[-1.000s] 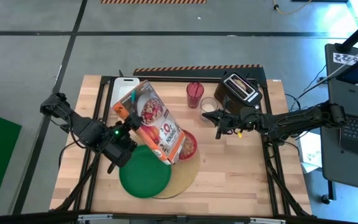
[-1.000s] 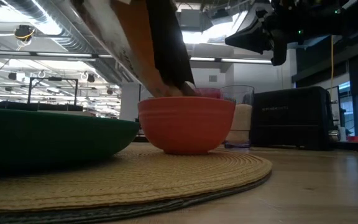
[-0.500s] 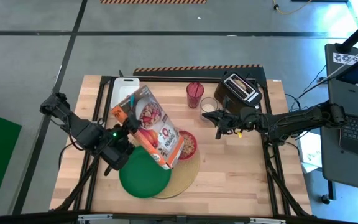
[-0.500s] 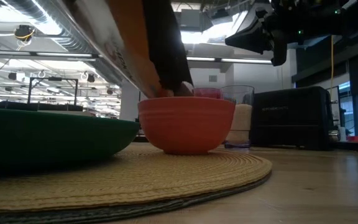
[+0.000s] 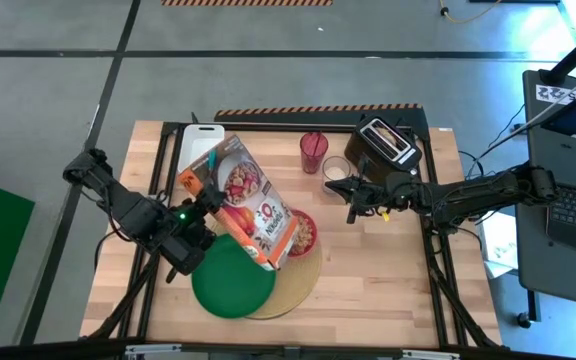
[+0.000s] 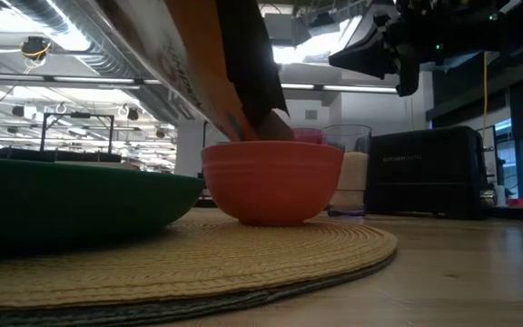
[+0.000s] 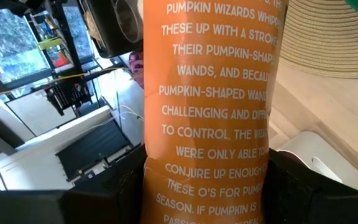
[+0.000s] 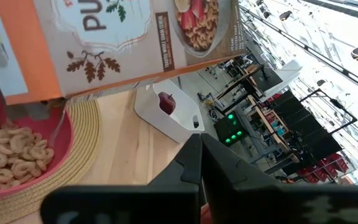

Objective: Arrange a breakfast setting
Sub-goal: Pour the cereal from the box into the orange bowl

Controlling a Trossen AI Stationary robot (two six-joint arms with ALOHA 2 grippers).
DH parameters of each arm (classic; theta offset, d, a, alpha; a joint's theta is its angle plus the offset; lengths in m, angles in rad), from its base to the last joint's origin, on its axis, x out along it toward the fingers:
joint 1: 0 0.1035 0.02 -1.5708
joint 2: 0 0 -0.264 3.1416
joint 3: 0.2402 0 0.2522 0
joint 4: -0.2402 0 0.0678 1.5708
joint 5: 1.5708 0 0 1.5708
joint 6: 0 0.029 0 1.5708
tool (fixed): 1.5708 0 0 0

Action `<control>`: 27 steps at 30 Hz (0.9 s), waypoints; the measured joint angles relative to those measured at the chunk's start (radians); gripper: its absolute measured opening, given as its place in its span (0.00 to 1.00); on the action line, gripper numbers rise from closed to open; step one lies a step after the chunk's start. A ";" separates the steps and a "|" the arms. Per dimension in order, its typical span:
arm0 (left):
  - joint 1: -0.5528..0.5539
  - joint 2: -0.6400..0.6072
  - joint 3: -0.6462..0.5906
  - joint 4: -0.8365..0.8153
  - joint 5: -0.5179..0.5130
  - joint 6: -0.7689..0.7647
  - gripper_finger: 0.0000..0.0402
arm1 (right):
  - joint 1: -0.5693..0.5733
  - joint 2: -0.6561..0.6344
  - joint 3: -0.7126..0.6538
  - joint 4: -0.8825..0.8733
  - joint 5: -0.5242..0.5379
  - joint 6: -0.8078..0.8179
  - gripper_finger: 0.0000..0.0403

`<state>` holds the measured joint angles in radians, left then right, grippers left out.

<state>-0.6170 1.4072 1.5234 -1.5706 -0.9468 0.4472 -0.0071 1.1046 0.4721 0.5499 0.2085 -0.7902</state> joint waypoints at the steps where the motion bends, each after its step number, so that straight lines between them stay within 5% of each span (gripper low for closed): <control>1: 0.000 -0.006 0.000 0.000 0.000 0.000 0.58 | 0.000 0.000 0.000 0.000 0.000 0.000 0.01; 27: -0.002 -0.034 0.000 -0.001 -0.071 0.104 0.55 | 0.000 0.000 0.000 -0.001 0.000 0.000 0.01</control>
<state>-0.6192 1.3731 1.5237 -1.5714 -1.0180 0.5514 -0.0071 1.1046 0.4721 0.5491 0.2085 -0.7906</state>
